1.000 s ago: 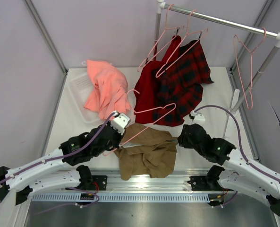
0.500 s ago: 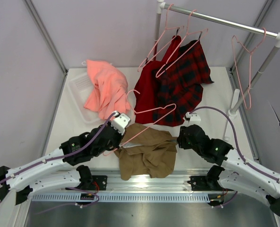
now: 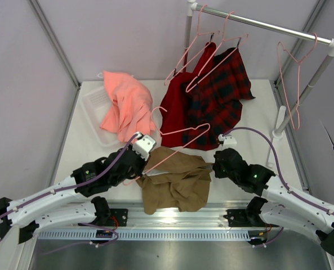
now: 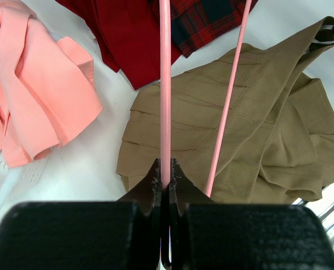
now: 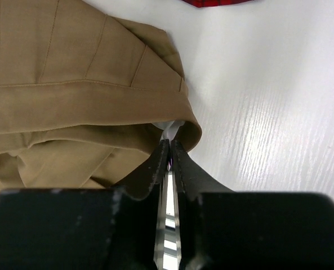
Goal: Place the skirt on the hanger
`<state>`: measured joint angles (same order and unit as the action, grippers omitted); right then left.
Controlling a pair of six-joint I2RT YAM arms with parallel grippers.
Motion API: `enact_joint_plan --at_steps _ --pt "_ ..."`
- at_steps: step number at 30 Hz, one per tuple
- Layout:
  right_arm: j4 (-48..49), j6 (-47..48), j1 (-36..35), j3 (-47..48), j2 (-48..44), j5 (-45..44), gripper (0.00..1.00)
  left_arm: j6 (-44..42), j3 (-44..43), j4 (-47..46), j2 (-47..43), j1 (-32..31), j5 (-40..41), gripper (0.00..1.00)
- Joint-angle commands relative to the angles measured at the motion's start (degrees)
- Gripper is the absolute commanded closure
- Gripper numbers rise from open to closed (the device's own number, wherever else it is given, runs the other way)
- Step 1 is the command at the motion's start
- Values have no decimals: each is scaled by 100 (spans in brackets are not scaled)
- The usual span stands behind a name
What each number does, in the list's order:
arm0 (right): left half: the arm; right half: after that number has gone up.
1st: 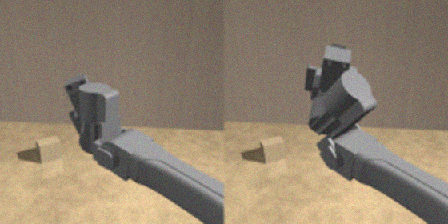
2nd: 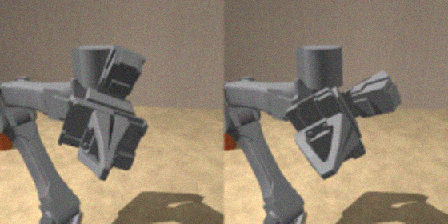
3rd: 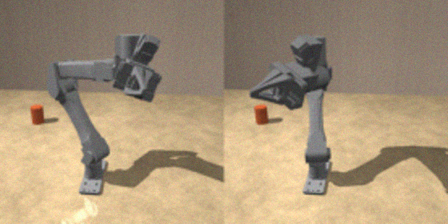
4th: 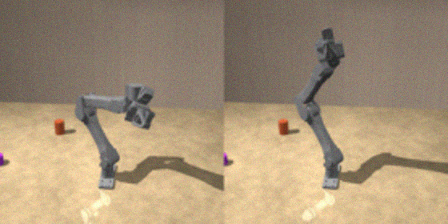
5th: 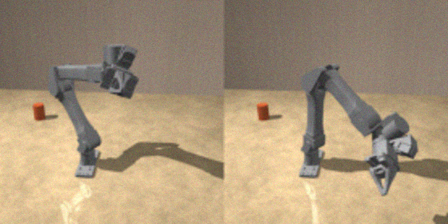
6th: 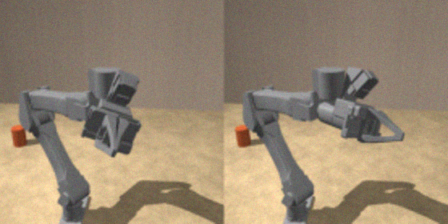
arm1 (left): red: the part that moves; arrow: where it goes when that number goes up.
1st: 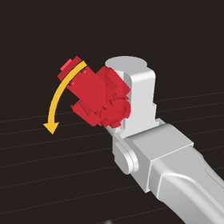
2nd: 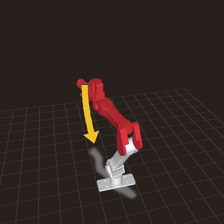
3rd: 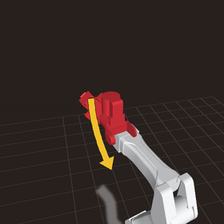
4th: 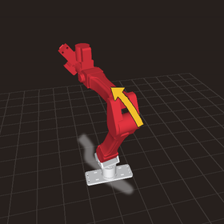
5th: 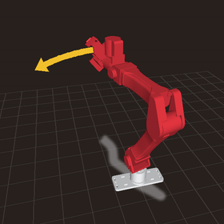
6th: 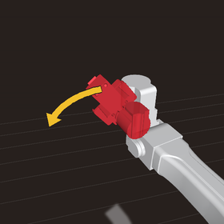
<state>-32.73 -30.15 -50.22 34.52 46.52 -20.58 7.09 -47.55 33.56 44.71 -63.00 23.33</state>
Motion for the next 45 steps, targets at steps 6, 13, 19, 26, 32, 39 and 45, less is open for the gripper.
enact_joint_plan --at_steps 6,13,19,26,32,39,45 --pt "21 -69 3 186 -55 -201 100 12 26 -271 -15 -19 -232 99" --pt "-198 -552 55 362 -336 -973 100 160 -219 141 64 -28 -338 100" --pt "73 -527 713 257 -942 -765 100 459 -141 318 -234 -72 -803 100" --pt "522 -272 2014 248 -759 554 100 530 -44 116 -349 -177 -1226 100" --pt "637 -263 2095 379 -741 792 100 539 53 -69 -261 -221 -1463 100" --pt "215 -1097 2332 827 -505 783 100 521 70 -131 -68 -388 -1463 100" --pt "48 -1985 2613 1065 -302 730 100 644 88 -148 82 -581 -1130 100"
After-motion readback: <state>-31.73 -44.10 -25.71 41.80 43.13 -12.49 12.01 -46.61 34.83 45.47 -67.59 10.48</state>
